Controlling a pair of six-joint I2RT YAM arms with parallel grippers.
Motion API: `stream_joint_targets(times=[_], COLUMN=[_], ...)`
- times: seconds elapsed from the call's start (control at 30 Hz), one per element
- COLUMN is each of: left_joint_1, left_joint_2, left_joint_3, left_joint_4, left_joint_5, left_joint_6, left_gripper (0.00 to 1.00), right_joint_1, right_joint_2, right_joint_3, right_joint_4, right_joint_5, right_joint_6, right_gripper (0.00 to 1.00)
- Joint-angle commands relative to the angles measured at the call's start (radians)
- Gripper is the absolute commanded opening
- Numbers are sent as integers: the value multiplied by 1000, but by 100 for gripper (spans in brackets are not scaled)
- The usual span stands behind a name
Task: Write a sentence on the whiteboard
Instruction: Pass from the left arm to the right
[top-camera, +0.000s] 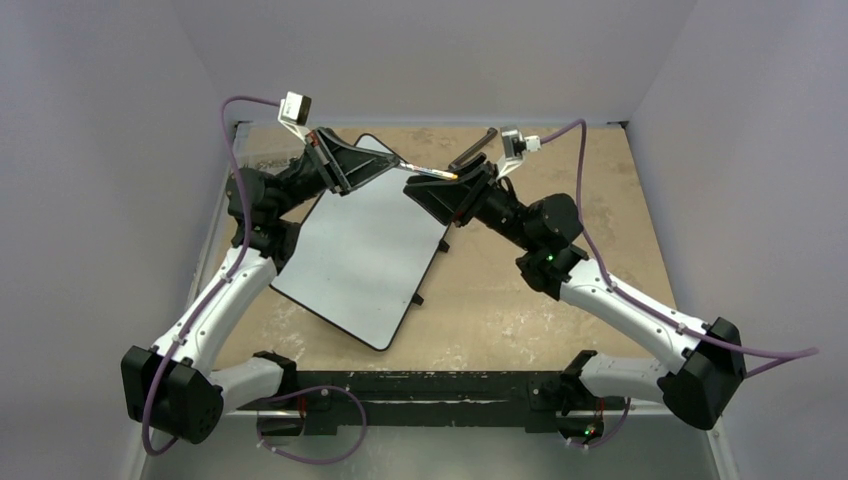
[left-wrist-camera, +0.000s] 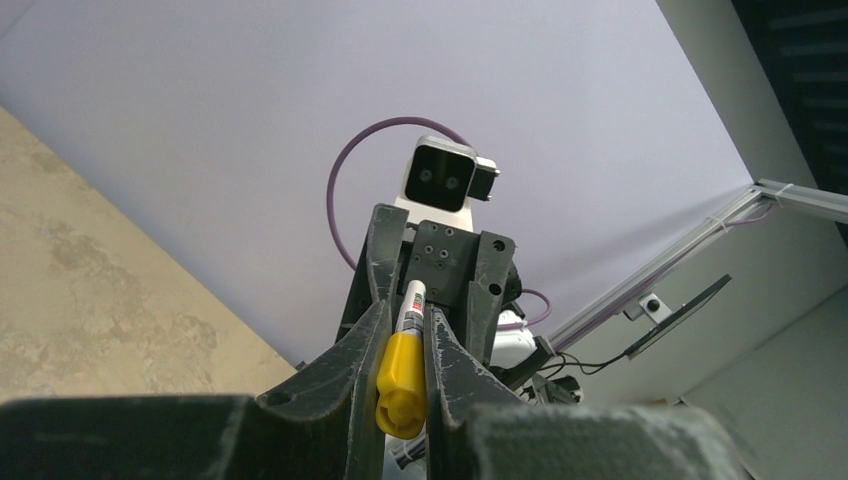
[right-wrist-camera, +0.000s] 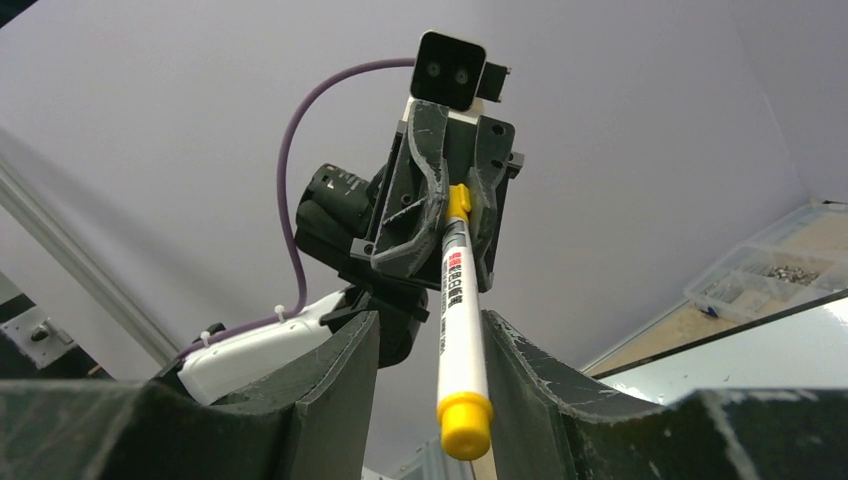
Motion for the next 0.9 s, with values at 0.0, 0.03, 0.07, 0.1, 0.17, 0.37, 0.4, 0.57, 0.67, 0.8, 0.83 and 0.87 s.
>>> stream_joint_targets(times=[0.0, 0.03, 0.07, 0.1, 0.17, 0.37, 0.4, 0.57, 0.67, 0.8, 0.83, 0.87], left_joint_1=[5, 5, 5, 6, 5, 7, 7, 7, 13, 33, 34, 35], left_joint_2=[3, 4, 2, 0, -6, -16, -17, -26, -37, -65, -70, -73], left_joint_3=[-15, -19, -20, -19, -20, -32, -32, -19, -8, 1, 4, 8], left_joint_4=[120, 127, 132, 130, 125, 105, 104, 65, 36, -27, -37, -43], left_joint_5=[-17, -16, -14, -11, -2, 9, 10, 19, 31, 46, 52, 58], left_joint_6=[-37, -40, -41, -40, -32, -11, -8, 25, 46, 80, 87, 95], left_gripper=[0, 0, 0, 0, 0, 0, 0, 0, 0, 0, 0, 0], right_joint_1=[-1, -1, -2, -1, -2, -1, -1, -1, -1, -1, -1, -1], right_joint_2=[13, 16, 18, 20, 22, 35, 36, 36, 39, 34, 33, 34], right_joint_3=[57, 62, 66, 69, 73, 101, 102, 106, 110, 111, 114, 117], right_joint_4=[74, 72, 69, 67, 65, 44, 40, 27, 29, 22, 20, 13], right_joint_5=[-10, -8, -7, -3, 5, -7, -8, -10, -24, -27, -26, -25], right_joint_6=[15, 13, 12, 10, 6, -10, -11, -18, -19, -22, -24, -29], right_gripper=[40, 40, 40, 40, 40, 33, 32, 30, 31, 38, 39, 39])
